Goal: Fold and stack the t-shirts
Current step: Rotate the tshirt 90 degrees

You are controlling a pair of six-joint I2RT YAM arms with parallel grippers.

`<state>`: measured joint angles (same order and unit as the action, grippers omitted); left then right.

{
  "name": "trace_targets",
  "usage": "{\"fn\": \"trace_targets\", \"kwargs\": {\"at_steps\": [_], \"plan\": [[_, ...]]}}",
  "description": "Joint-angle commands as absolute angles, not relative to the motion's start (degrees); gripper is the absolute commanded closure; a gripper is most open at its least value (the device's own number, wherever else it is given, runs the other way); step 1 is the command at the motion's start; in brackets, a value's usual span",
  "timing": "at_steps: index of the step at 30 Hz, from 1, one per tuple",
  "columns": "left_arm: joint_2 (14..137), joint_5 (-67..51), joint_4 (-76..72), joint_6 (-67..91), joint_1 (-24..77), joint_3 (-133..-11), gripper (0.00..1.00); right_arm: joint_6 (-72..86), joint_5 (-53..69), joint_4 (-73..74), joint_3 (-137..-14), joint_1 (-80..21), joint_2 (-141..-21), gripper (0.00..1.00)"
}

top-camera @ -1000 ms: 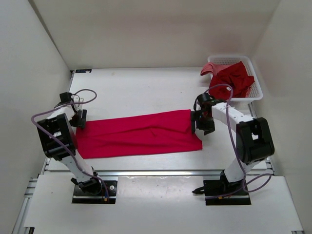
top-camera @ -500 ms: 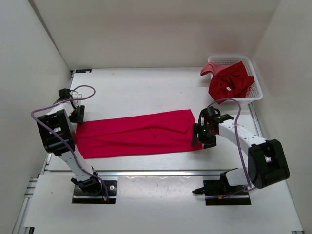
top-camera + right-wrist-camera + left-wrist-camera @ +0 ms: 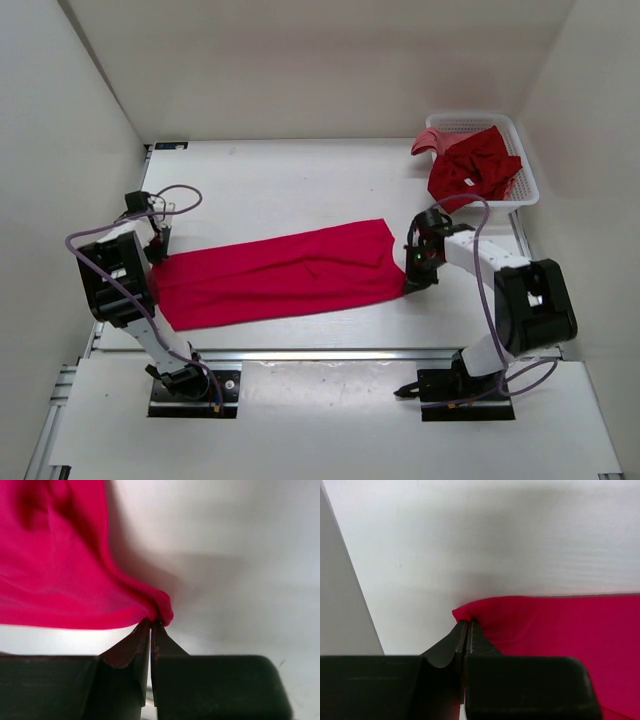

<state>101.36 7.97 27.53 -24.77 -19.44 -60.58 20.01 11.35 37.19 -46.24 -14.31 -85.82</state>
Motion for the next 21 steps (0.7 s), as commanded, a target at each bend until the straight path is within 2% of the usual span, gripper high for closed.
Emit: {"fn": "trace_targets", "kwargs": {"at_steps": [1,8,11,17,21], "plan": [[96.95,7.21,31.38,-25.31,-21.70,-57.58,0.90,14.87,11.69,31.82,-57.61,-12.92,-90.86,1.00],[92.55,8.09,31.98,-28.56,-21.10,-52.04,0.86,10.10,11.87,35.41,-90.12,-14.06,-112.11,1.00],[91.93,7.21,33.48,-28.48,-20.31,-51.94,0.82,10.37,11.78,36.12,-99.20,-13.01,-118.56,1.00],[92.64,5.72,38.05,-28.04,-18.99,-54.05,0.77,11.69,12.30,35.86,-103.00,-8.80,-123.05,0.99],[93.34,3.61,41.04,-28.12,-16.53,-54.93,0.74,13.53,14.68,34.89,-114.48,-7.03,-129.88,0.97]]}}
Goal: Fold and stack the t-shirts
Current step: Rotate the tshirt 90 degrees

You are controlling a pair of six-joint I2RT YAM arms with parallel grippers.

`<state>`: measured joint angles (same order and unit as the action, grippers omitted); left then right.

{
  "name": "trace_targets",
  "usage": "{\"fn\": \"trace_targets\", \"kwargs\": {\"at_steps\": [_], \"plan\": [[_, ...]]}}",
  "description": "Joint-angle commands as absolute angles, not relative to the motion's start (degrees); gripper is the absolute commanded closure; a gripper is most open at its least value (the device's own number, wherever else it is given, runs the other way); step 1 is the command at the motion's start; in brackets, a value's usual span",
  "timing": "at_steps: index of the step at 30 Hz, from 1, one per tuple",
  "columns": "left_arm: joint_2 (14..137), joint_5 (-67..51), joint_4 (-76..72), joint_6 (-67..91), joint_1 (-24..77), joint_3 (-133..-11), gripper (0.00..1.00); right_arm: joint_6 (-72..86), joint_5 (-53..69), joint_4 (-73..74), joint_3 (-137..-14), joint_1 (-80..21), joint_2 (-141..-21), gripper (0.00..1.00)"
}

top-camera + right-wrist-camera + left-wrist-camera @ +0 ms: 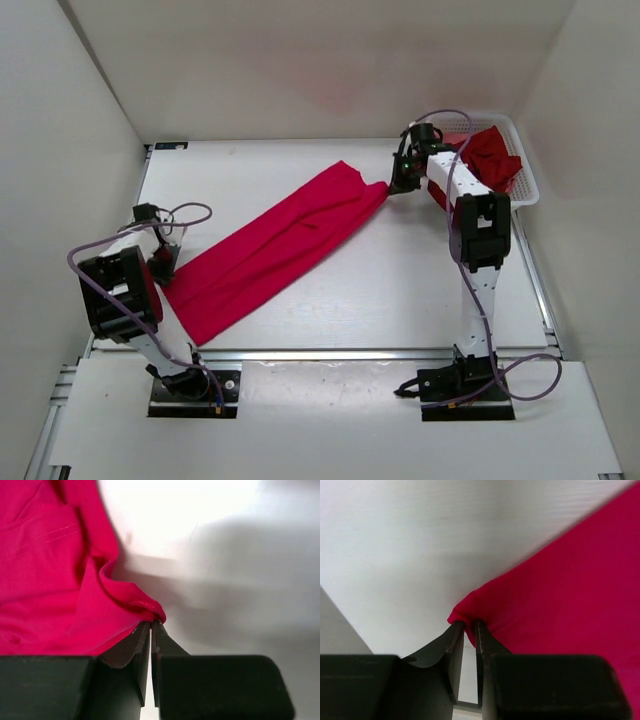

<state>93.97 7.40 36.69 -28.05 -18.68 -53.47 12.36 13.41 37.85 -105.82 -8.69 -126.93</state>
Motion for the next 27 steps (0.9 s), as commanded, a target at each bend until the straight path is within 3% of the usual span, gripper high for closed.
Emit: {"fn": "trace_targets", "kwargs": {"at_steps": [1,4,7,10,16,20,27], "plan": [[93.17,3.52,41.74,-28.47,-15.91,-54.84,0.73,13.54,15.37,34.98,-116.70,-7.64,-132.08,0.96],[91.85,2.38,43.15,-29.96,-12.23,-53.71,0.72,13.89,15.91,34.01,-125.75,-9.05,-135.43,0.88],[89.13,-0.43,46.13,-33.12,-10.38,-51.51,0.67,13.19,15.56,34.01,-126.04,-10.45,-134.30,0.56],[86.67,-3.33,47.72,-35.77,-8.01,-48.61,0.63,12.22,14.50,35.68,-124.99,-10.90,-131.32,0.36],[82.63,-4.04,43.69,-32.09,-11.51,-45.62,0.57,11.17,4.60,40.43,-115.71,-15.36,-118.93,0.34],[79.29,-6.31,43.41,-27.25,-16.51,-46.49,0.54,9.84,-6.49,42.27,-100.16,-25.11,-107.94,0.31],[71.72,-6.51,42.98,-22.77,-16.08,-44.65,0.48,15.98,-16.25,39.91,-79.84,-43.05,-93.97,0.31]]}}
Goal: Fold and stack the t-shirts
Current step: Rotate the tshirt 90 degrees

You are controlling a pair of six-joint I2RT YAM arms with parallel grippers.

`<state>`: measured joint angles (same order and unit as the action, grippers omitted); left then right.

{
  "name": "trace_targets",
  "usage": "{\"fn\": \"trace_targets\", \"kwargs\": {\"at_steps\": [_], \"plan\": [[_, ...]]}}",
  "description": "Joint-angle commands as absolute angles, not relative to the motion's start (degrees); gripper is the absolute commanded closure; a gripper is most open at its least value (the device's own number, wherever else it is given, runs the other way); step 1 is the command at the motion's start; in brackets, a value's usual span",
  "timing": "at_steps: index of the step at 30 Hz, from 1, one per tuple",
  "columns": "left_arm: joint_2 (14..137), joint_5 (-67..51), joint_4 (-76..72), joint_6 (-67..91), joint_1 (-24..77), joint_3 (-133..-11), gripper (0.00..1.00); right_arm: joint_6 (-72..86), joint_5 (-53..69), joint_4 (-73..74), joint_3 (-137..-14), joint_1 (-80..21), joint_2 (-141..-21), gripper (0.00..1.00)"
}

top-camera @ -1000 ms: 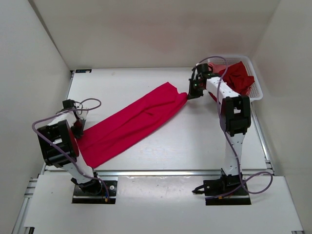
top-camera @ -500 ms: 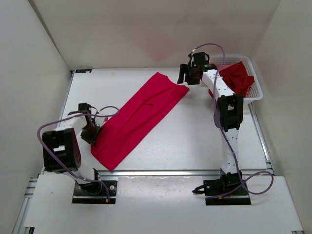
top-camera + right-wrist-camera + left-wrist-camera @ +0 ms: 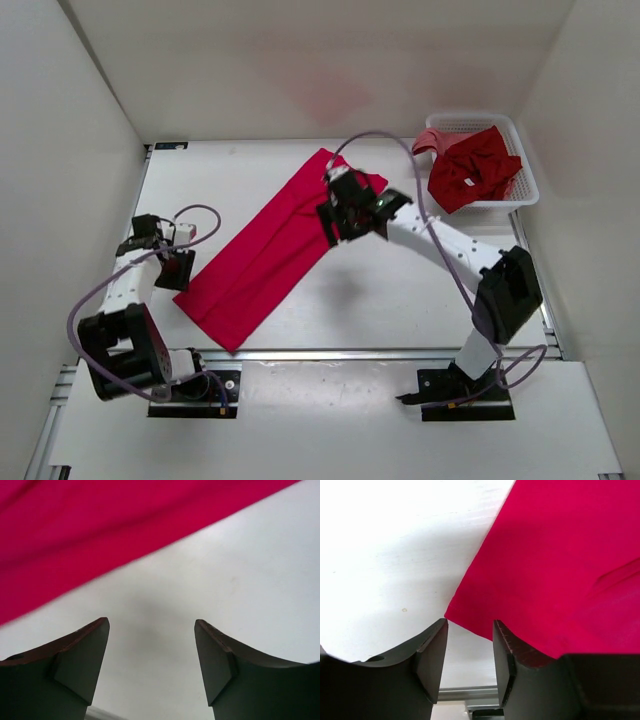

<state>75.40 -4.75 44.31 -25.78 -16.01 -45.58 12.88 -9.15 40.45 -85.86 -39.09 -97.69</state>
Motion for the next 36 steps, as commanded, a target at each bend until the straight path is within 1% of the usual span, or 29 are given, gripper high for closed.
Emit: {"fn": "trace_targets", "kwargs": {"at_steps": [1,3,5,7,10,12,16,18,23,24,26,30,34,36], "plan": [[70.33,-6.42,43.07,-22.33,-17.39,-43.95,0.47,16.43,-16.00,37.55,-78.15,-45.68,-91.87,0.31],[67.17,-6.07,42.54,-21.54,-19.76,-43.07,0.45,20.81,-14.60,34.12,-73.50,-49.11,-89.66,0.23],[64.53,-5.71,42.45,-20.57,-21.44,-42.28,0.43,23.29,-14.50,32.36,-71.29,-52.45,-88.60,0.24],[61.19,-4.05,41.84,-19.52,-21.01,-40.44,0.42,26.53,-15.29,30.24,-69.70,-55.18,-88.41,0.24],[56.09,2.09,39.38,-15.92,-18.90,-38.94,0.36,30.92,-15.20,26.28,-68.64,-59.85,-91.04,0.24],[54.49,1.50,38.67,-14.24,-19.60,-39.37,0.33,33.82,-15.20,27.58,-71.52,-62.66,-94.47,0.25],[58.34,2.89,38.49,-13.54,-20.47,-41.91,0.33,41.72,-15.82,32.33,-81.01,-65.12,-103.25,0.27],[59.76,1.16,39.98,-12.92,-20.48,-43.77,0.33,44.45,-16.87,34.35,-84.88,-66.26,-106.69,0.27],[59.94,1.32,38.67,-14.76,-14.51,-42.28,0.32,48.85,-18.90,45.95,-100.35,-66.71,-120.56,0.26],[59.51,1.32,37.80,-15.11,-14.33,-42.01,0.32,49.74,-18.29,49.19,-103.07,-66.45,-121.72,0.26],[60.46,0.26,38.49,-16.78,-14.58,-42.45,0.32,54.29,-16.97,53.07,-104.85,-66.18,-124.88,0.27],[63.36,-5.00,39.81,-18.36,-17.31,-43.68,0.32,57.91,-15.29,51.68,-102.39,-67.06,-124.71,0.30],[64.69,-5.71,38.67,-20.30,-16.61,-43.50,0.32,59.77,-14.33,55.97,-107.99,-67.15,-127.97,0.30],[65.30,-5.71,38.58,-21.09,-14.68,-43.50,0.32,59.68,-14.76,57.21,-110.73,-67.06,-130.33,0.30]]}}
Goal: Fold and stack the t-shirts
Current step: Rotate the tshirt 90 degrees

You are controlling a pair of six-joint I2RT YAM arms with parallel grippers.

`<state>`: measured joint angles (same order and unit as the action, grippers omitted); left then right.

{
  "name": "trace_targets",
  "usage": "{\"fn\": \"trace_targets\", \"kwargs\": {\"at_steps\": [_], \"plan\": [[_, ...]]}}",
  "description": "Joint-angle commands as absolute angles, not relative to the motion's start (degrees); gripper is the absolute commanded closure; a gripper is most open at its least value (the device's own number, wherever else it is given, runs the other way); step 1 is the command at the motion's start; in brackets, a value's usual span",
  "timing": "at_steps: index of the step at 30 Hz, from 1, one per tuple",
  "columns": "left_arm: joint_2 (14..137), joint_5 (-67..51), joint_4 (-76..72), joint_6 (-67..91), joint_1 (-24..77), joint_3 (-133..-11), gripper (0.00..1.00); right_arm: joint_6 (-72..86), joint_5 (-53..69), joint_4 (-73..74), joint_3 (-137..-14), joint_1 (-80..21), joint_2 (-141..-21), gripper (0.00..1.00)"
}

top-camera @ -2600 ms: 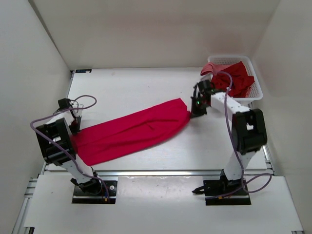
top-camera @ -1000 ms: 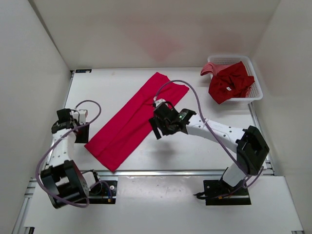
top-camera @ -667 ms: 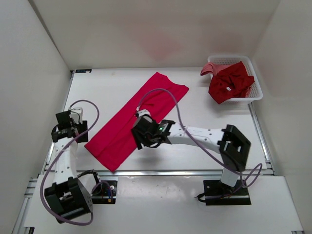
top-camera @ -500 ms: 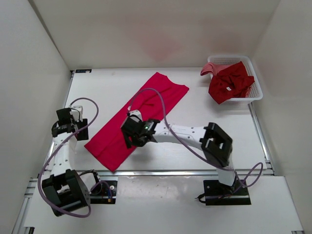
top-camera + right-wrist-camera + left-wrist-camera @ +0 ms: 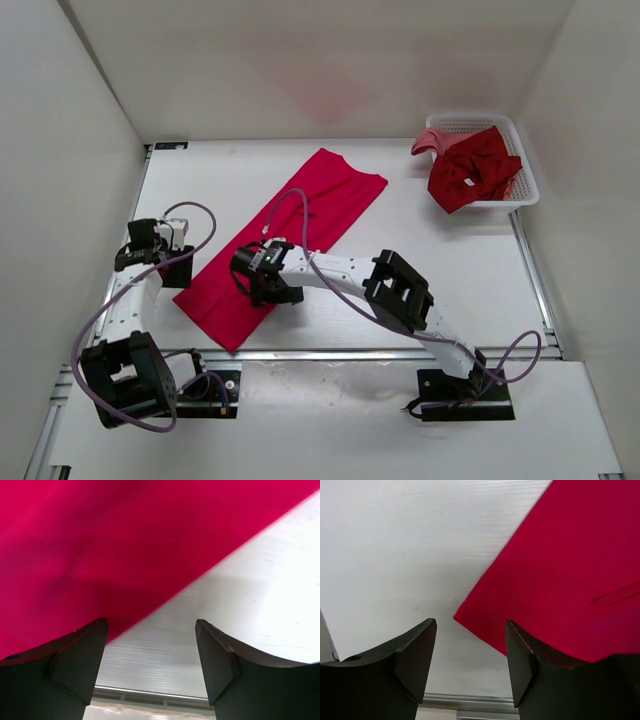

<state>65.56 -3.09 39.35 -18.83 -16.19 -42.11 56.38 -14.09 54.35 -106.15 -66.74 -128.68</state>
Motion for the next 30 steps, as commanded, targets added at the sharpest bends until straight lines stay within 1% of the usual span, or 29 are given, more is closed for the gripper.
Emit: {"fn": "trace_targets", "kwargs": {"at_steps": [1,6,9,11,14,15,16,17,21,23,27,29,30], "plan": [[65.13,-5.89,38.93,-21.18,-14.76,-43.85,0.32,59.68,-14.68,58.17,-113.00,-67.06,-130.86,0.30],[65.65,-5.89,38.41,-22.85,-12.92,-43.68,0.32,61.69,-13.81,58.45,-115.40,-67.15,-133.32,0.29],[65.74,-6.06,37.88,-23.99,-13.35,-43.77,0.32,62.40,-11.52,58.10,-112.95,-66.88,-133.51,0.30],[65.83,-6.50,37.71,-24.87,-14.76,-43.77,0.32,62.93,-8.45,55.04,-109.00,-66.19,-132.20,0.33],[66.53,-6.50,37.18,-25.57,-14.94,-43.77,0.32,64.77,-5.99,48.88,-100.66,-65.83,-129.30,0.49],[66.53,-6.85,37.18,-25.66,-14.85,-43.86,0.32,65.12,-5.28,47.04,-99.50,-64.96,-129.11,0.61],[66.71,-6.25,37.26,-25.84,-15.11,-43.77,0.32,65.13,-4.49,45.80,-97.67,-64.34,-128.15,0.68],[66.36,-6.50,37.18,-26.19,-14.94,-43.51,0.32,65.13,-4.31,45.36,-96.52,-64.07,-127.54,0.71],[66.27,-6.77,37.18,-26.10,-14.68,-43.42,0.32,63.72,-5.88,47.01,-98.17,-63.64,-127.97,0.68],[66.27,-6.24,37.18,-26.37,-14.59,-43.33,0.32,63.28,-6.33,48.95,-100.18,-63.81,-128.58,0.68],[66.44,-6.33,36.83,-26.63,-14.68,-43.07,0.32,63.72,-7.29,48.95,-103.00,-63.81,-128.24,0.63],[66.27,-5.89,36.65,-26.80,-14.77,-42.72,0.33,63.10,-9.13,50.79,-107.90,-64.34,-129.20,0.60],[66.01,-5.80,36.65,-26.81,-14.59,-42.45,0.33,62.41,-9.66,51.84,-110.80,-64.51,-130.33,0.60]]}}
